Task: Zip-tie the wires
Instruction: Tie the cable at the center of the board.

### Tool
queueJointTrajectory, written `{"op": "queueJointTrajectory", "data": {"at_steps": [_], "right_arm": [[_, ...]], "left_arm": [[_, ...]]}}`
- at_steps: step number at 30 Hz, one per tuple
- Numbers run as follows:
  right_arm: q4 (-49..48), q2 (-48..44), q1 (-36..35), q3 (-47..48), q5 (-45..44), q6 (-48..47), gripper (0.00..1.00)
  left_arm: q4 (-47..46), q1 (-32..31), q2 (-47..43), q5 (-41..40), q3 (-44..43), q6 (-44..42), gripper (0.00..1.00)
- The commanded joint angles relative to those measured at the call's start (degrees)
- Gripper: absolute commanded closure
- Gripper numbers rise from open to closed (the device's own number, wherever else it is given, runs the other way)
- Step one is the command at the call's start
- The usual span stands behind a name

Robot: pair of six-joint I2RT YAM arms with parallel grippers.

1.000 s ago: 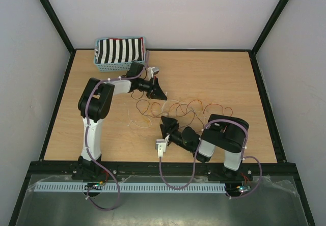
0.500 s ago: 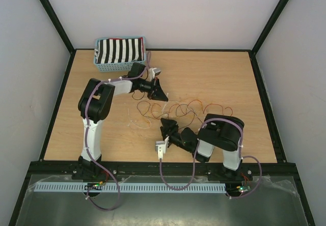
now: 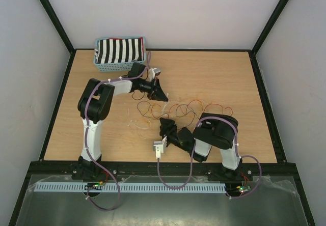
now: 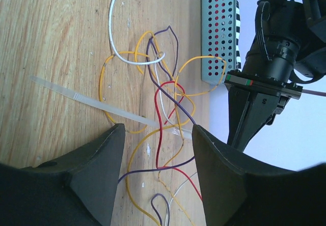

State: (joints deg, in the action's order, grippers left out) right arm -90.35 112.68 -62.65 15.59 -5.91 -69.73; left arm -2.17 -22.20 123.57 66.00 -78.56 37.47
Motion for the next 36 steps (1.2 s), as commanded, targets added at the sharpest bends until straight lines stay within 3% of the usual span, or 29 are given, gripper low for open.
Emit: {"op": "queueJointTrajectory", "data": {"at_steps": [1,36], "right_arm": [[-7.2,1.2,-0.5,1.2,-0.9,-0.8,0.34],[-1.6,0.2,1.6,2.3,-3.6,-5.4,0.34]], "left_arm": [[0.3,-0.2,-2.6,0.9,0.3,-1.1,1.00],[0.6,-0.6,-3.6,1.0,0.5,-0.9,1.00]]}}
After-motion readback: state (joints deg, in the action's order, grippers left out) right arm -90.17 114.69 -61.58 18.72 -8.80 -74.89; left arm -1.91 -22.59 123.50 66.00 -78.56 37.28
